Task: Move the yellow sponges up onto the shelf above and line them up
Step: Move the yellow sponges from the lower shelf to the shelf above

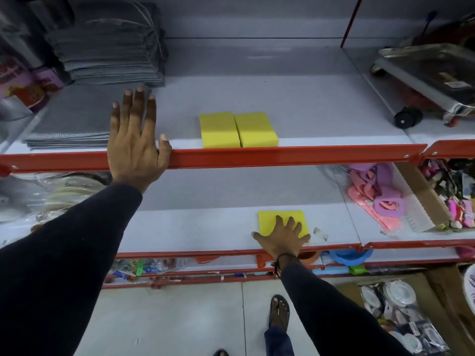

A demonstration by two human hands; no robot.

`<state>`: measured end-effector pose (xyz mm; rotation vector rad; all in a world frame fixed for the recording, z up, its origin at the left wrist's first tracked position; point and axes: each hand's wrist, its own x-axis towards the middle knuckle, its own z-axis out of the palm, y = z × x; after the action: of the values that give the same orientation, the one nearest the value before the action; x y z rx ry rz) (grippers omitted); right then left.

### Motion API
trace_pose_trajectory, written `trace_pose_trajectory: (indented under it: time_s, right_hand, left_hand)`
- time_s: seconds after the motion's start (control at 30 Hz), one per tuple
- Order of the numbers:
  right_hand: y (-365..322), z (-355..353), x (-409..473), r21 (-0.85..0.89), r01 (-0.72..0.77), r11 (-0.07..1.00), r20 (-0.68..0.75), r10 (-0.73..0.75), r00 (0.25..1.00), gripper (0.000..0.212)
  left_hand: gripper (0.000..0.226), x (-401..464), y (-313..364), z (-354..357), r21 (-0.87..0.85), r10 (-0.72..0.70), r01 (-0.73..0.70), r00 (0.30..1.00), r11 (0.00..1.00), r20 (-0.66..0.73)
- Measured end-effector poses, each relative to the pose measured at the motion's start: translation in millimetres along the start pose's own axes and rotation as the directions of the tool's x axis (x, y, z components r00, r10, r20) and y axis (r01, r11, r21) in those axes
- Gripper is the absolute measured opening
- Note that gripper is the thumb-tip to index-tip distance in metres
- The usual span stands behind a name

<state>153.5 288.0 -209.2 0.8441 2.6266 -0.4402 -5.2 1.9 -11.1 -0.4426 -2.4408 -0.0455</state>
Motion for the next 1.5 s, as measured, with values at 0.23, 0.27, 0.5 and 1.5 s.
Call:
trace_pose_trajectory:
  time_s: [0.23,0.27,0.5,1.5]
  right_hand:
    - [-29,23,-17,-0.242,0.246,0.939,-0.04,-0.263,0.964,0.084]
    - [-31,27,-20,-0.245,0.272,0.931,-0.044,-0.291,0.956,0.081]
    - [-46,30,-20,-0.234,0.367,0.9,-0.031,-0.384,0.923,0.06]
    - [-51,-240,-28,0.188,0.389,0.902,-0.806,-0.085,0.586,0.036]
  left_hand:
    - [0.077,0,-1,1,0.021,0.009,-0.008,1.0,1.0,-0.016]
    - [0.077,0,-2,1,0.021,0.008,-0.008,1.0,1.0,-0.019]
    - [0.075,-1,-1,3,0.023,0.02,-0.019,0.999,1.0,-0.045]
    - [0.076,-1,-1,-1,-0.029,0.02,-0.019,0.999,0.999,0.028]
